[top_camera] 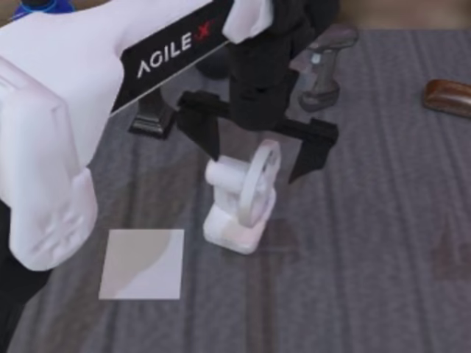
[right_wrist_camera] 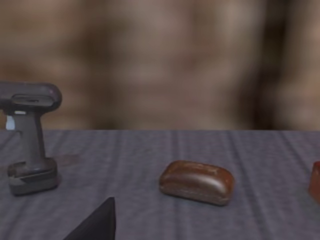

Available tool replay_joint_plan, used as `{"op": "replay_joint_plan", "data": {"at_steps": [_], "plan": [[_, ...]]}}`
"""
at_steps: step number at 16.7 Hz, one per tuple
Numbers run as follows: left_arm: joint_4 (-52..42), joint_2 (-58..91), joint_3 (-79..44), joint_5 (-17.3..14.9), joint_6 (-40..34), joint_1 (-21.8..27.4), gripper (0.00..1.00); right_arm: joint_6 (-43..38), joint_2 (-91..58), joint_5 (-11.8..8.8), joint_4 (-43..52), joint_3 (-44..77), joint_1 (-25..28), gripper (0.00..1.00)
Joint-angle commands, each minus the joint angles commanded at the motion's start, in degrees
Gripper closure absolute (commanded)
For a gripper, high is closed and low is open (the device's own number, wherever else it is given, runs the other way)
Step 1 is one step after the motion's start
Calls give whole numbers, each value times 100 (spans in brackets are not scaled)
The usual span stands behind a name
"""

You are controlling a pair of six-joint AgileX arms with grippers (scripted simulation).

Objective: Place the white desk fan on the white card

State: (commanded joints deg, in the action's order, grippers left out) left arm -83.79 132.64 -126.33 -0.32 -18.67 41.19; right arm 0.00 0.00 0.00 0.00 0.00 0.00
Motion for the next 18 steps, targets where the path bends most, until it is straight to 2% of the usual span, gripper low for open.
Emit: {"op": "replay_joint_plan", "data": {"at_steps": [4, 17, 18], "plan": [[52, -16, 55, 0, -1, 1, 0, 0, 0, 0, 0, 0, 0, 0], [52, -16, 55, 0, -1, 1, 98, 0, 0, 0, 0, 0, 0, 0], [52, -16, 55, 0, -1, 1, 100, 0, 0, 0, 0, 0, 0, 0]]}}
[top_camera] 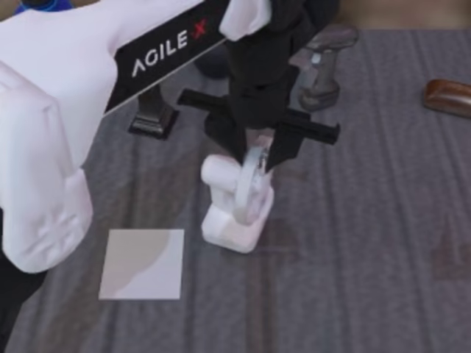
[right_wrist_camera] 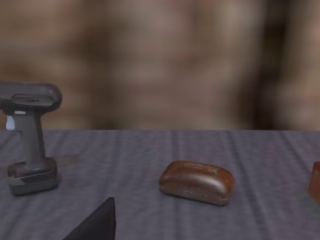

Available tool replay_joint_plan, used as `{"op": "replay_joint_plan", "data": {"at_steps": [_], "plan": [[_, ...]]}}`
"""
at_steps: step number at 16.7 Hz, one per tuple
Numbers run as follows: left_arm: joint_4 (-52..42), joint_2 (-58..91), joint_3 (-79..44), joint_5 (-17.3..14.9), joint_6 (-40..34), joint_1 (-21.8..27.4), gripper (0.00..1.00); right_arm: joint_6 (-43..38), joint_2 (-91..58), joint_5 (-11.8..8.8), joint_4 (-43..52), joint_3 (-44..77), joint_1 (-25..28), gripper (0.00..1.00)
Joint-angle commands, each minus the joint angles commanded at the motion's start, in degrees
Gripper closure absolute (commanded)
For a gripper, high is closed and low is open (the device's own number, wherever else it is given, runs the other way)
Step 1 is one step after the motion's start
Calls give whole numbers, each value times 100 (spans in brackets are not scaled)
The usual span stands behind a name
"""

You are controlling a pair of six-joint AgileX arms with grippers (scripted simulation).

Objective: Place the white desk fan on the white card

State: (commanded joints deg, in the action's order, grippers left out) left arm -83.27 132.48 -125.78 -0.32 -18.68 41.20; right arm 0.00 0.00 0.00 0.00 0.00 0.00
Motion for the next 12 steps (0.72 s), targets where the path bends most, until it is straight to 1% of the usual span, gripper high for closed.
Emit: {"op": "replay_joint_plan", "data": {"at_steps": [9, 12], "plan": [[-15, -45, -28, -4, 3, -5, 100, 0, 0, 0, 0, 0, 0, 0], [-327, 83, -436, 10, 1, -17, 100, 0, 0, 0, 0, 0, 0, 0]]}}
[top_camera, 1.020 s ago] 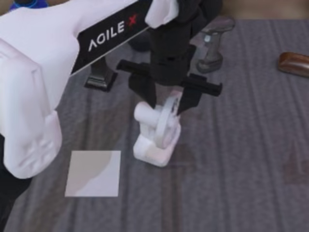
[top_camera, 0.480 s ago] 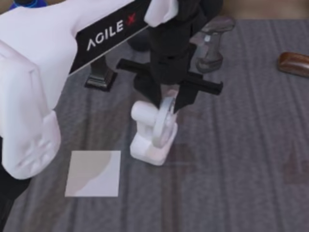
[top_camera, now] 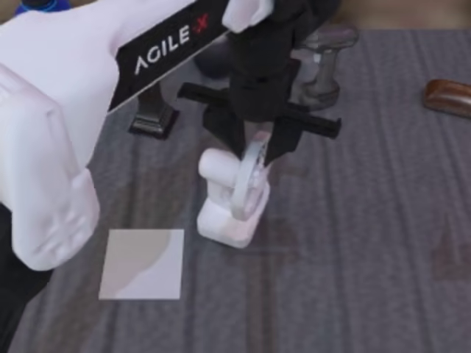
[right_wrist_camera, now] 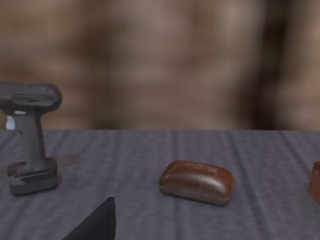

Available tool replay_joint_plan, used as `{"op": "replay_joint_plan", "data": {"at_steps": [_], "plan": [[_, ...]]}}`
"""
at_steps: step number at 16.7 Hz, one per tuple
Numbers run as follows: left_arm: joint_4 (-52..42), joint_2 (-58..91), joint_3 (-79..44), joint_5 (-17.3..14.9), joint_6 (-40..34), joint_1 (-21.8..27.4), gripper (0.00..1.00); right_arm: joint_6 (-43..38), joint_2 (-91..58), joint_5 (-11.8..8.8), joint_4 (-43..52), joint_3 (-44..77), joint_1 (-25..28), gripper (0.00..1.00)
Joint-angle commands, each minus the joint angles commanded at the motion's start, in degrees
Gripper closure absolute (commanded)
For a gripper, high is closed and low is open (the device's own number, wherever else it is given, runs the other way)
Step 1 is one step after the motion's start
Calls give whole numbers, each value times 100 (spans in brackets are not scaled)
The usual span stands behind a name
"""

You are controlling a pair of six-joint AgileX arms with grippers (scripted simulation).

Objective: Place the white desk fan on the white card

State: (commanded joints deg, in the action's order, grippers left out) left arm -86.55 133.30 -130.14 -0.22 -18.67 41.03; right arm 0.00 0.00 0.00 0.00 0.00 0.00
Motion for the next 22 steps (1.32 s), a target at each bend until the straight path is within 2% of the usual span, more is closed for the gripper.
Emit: {"op": "replay_joint_plan", "data": {"at_steps": [7, 15, 19, 22], "plan": [[-1214, 439, -1719, -17, -6, -86, 100, 0, 0, 0, 0, 0, 0, 0], [-1265, 345, -1633, -14, 193, -81, 100, 0, 0, 0, 0, 0, 0, 0], [-1006, -239, -676, -3, 1251, -225, 100, 0, 0, 0, 0, 0, 0, 0], [-643, -976, 379, 1, 2664, -399, 100, 0, 0, 0, 0, 0, 0, 0]]}}
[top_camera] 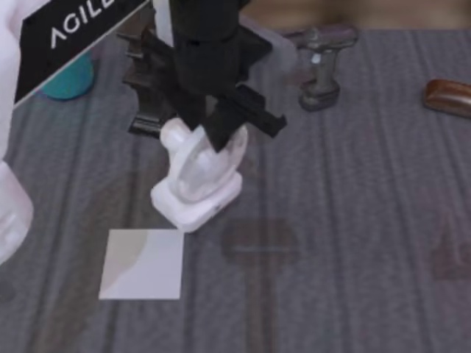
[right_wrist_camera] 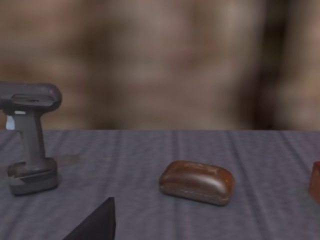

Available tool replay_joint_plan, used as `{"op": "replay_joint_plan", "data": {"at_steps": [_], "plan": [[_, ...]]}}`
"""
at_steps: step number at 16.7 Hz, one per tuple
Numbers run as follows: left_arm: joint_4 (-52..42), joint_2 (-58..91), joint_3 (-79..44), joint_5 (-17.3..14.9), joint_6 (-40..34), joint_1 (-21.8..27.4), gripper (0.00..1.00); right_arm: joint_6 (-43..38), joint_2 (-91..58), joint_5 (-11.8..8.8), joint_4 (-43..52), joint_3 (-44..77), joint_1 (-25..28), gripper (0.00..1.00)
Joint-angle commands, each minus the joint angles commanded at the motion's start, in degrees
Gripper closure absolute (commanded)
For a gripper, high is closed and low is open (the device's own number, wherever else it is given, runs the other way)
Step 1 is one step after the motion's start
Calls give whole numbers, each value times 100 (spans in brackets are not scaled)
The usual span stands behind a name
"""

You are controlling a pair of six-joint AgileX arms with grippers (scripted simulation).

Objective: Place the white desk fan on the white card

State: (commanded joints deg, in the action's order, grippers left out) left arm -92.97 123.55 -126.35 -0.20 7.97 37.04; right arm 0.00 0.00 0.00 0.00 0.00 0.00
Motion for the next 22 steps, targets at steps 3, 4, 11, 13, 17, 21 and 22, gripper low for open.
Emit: {"op": "replay_joint_plan", "data": {"at_steps": [3, 4, 11, 13, 17, 21, 22], "plan": [[462, -894, 1267, -5, 1775, -200, 100, 0, 0, 0, 0, 0, 0, 0], [617, -1195, 1710, -9, 2361, -267, 100, 0, 0, 0, 0, 0, 0, 0], [1357, -2730, 4077, -24, 4936, -638, 100, 0, 0, 0, 0, 0, 0, 0], [1415, -2862, 4266, -23, 5126, -673, 100, 0, 0, 0, 0, 0, 0, 0], [1406, -2845, 4263, -20, 5134, -644, 100, 0, 0, 0, 0, 0, 0, 0], [1738, -2846, 4537, -1, 5143, -681, 100, 0, 0, 0, 0, 0, 0, 0], [1876, -2838, 4659, -3, 5152, -694, 100, 0, 0, 0, 0, 0, 0, 0]]}}
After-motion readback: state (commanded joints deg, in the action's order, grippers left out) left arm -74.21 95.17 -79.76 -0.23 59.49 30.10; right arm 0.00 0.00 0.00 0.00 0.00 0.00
